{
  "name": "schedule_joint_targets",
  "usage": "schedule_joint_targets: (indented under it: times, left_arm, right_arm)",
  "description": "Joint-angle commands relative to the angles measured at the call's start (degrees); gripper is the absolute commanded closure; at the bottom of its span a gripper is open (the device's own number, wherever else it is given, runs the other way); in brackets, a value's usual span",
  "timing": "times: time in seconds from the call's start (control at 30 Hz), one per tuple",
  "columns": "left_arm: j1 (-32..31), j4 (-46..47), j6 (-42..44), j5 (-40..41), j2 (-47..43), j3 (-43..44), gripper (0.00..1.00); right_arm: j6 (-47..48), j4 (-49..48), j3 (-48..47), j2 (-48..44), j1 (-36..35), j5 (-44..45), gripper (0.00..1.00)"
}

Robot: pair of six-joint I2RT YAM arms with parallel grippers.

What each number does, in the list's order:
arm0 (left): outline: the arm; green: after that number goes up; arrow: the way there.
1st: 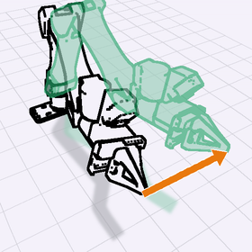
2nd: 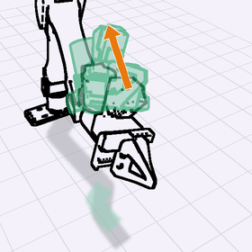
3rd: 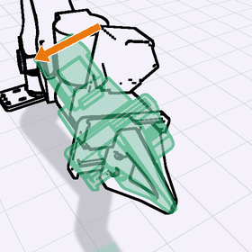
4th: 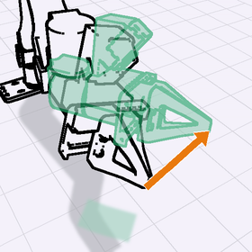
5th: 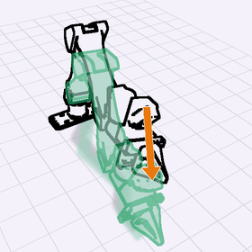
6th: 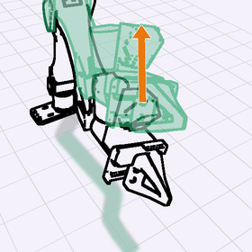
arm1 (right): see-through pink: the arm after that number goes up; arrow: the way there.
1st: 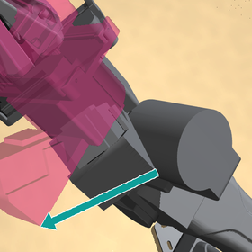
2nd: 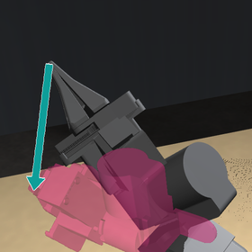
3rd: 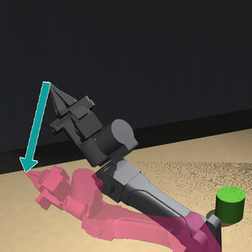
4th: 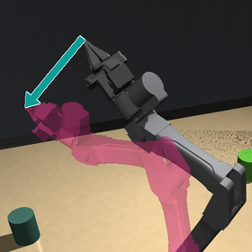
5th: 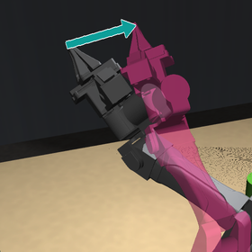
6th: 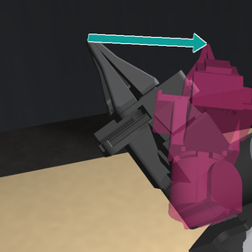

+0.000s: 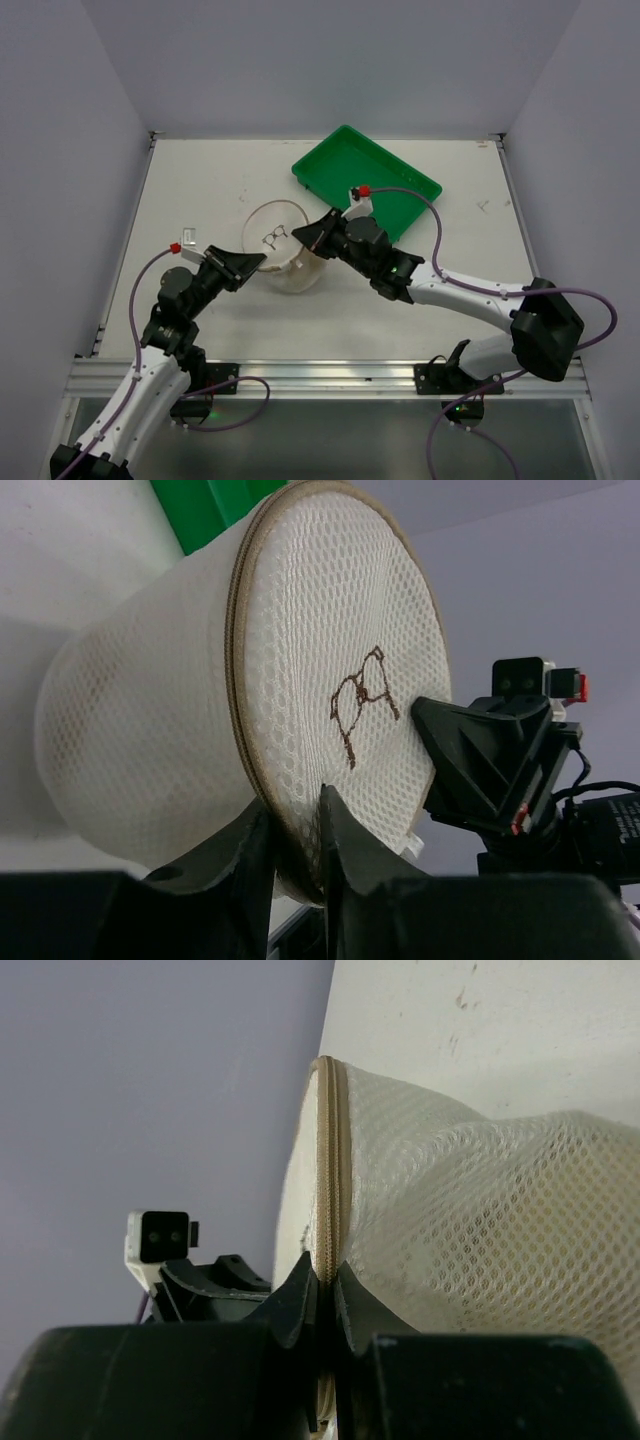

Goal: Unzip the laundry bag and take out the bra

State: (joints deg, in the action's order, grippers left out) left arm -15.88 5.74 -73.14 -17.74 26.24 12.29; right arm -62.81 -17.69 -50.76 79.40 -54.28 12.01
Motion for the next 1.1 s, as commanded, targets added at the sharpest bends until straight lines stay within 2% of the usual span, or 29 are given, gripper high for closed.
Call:
schedule_joint_targets:
  times: [0.0,0.07,0.13,0.17,0.2,0.3,0.4,0.57,0.67,0.7,0.77,0.9,1.07]
  left_arm:
    - [-0.4,3.7,-0.9,-1.1,-1.5,0.5,0.76]
    - [-0.4,3.1,-0.5,-1.3,-1.2,0.6,0.86]
    - [-0.4,3.0,-0.3,-1.5,-0.8,0.5,0.97]
    - [-0.4,2.9,-0.3,-1.4,-0.6,0.4,1.00]
    - [-0.4,2.9,0.1,-1.2,-0.4,0.5,1.00]
    - [-0.4,2.4,0.7,-0.5,0.2,1.0,1.00]
    - [-0.4,1.9,1.3,0.5,1.4,2.1,1.00]
    - [-0.4,0.9,2.2,2.1,3.8,3.6,1.00]
    - [-0.4,0.6,2.6,2.4,4.9,4.4,1.00]
    - [-0.5,0.4,2.7,2.6,5.0,4.8,1.00]
    - [-0.4,-0.1,2.7,3.1,5.1,4.9,1.00]
    - [-0.4,-0.6,2.7,3.5,4.8,4.9,1.00]
    - [-0.4,-1.4,2.9,3.9,4.2,5.3,1.00]
  right_arm:
    - [4.3,-3.1,1.3,-2.2,1.5,-1.5,1.00]
    - [6.6,0.2,1.5,-2.3,2.9,-2.4,1.00]
    - [9.6,3.3,1.3,-2.5,3.5,-5.0,0.90]
    - [14.7,4.6,0.5,-2.8,3.7,-5.8,0.84]
    - [17.7,6.2,-0.2,-3.1,3.7,-6.5,0.67]
    - [25.7,18.3,-3.5,-4.7,3.7,-5.7,0.43]
    - [29.4,21.6,-3.7,-7.6,3.0,-6.8,0.35]
    - [27.9,21.0,-0.4,-8.7,-1.8,-7.3,0.37]
    - [26.2,18.9,-0.1,-7.4,-4.2,-7.7,0.46]
    - [26.2,19.1,-0.6,-6.9,-4.8,-7.5,0.54]
    - [26.2,20.8,-3.5,-5.3,-7.1,-5.3,0.58]
    - [25.5,25.1,-7.0,-1.7,-9.4,-0.9,0.58]
    - [24.4,25.5,-8.0,1.2,-9.6,0.3,0.59]
